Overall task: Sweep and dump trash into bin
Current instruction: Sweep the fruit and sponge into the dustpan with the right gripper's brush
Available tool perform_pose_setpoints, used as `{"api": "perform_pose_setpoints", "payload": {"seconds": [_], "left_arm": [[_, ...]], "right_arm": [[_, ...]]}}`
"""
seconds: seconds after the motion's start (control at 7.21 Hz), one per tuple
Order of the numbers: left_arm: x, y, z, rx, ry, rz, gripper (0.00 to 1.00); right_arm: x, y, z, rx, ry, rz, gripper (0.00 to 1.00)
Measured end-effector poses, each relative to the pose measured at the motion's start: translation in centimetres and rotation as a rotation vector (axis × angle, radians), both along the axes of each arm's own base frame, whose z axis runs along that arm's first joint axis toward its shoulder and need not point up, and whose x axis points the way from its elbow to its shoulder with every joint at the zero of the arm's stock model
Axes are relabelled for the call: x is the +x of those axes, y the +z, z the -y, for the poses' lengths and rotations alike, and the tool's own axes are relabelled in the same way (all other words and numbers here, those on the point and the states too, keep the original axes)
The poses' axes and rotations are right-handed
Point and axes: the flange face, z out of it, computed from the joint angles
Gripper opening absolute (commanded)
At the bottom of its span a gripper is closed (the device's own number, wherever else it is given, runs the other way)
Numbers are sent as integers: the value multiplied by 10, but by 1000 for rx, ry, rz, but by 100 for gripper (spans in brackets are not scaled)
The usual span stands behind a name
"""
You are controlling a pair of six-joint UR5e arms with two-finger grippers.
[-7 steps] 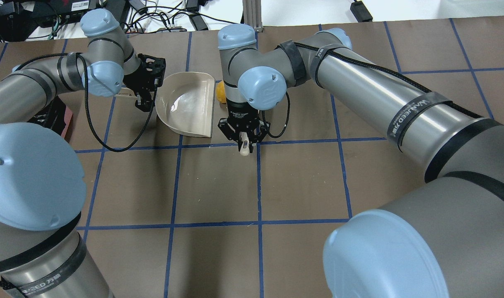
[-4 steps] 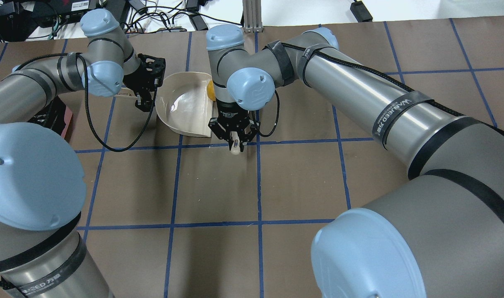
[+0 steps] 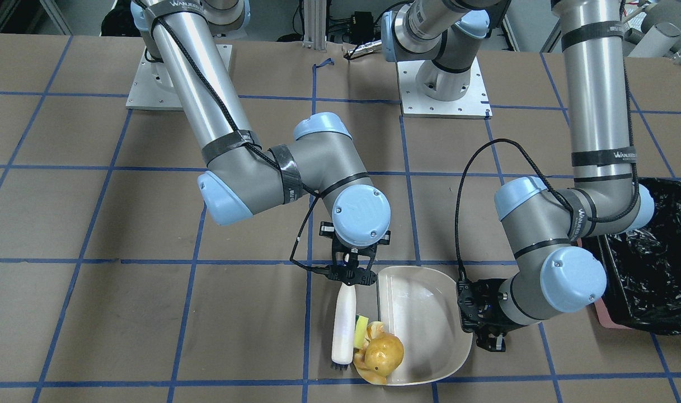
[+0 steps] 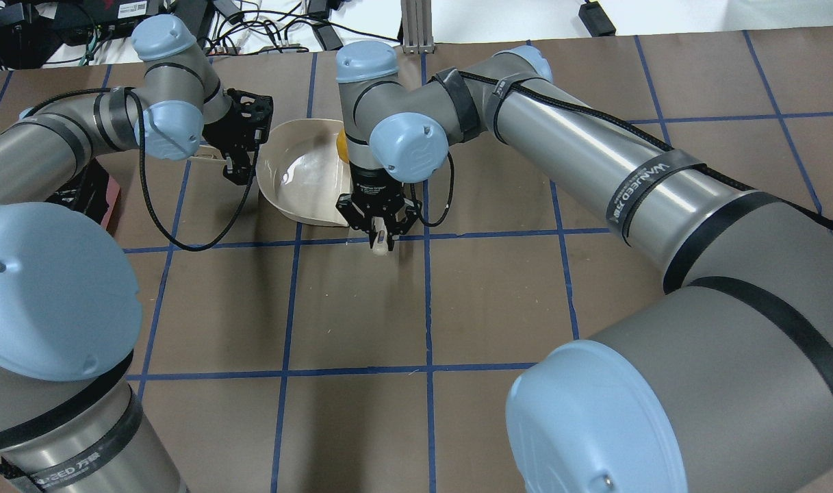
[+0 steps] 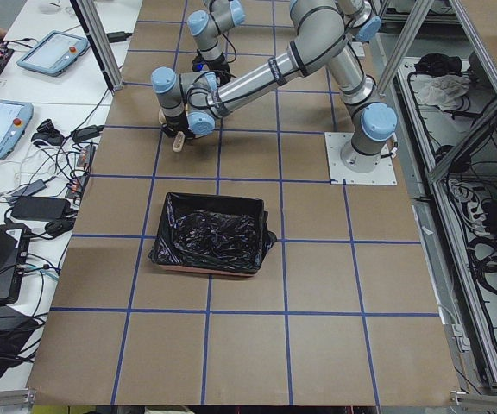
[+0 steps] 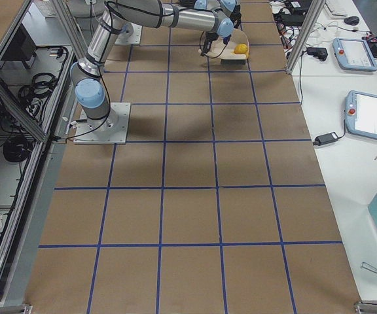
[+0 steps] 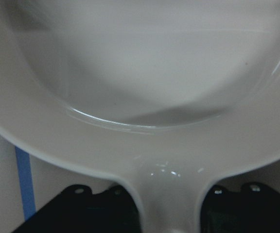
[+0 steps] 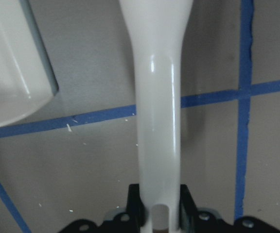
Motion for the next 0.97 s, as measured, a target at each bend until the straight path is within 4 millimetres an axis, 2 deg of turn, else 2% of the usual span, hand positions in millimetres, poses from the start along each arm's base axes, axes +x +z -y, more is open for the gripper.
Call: {"api": "perform_pose_setpoints", "payload": {"seconds": [0.42, 0.97], "left_arm": [[0, 0, 0, 0, 1, -1, 10], [-1, 0, 0, 0, 2, -4, 10]], "right_arm": [[29, 2, 4, -19, 14, 64, 10], [64, 11, -11, -36, 5, 141, 11]]}}
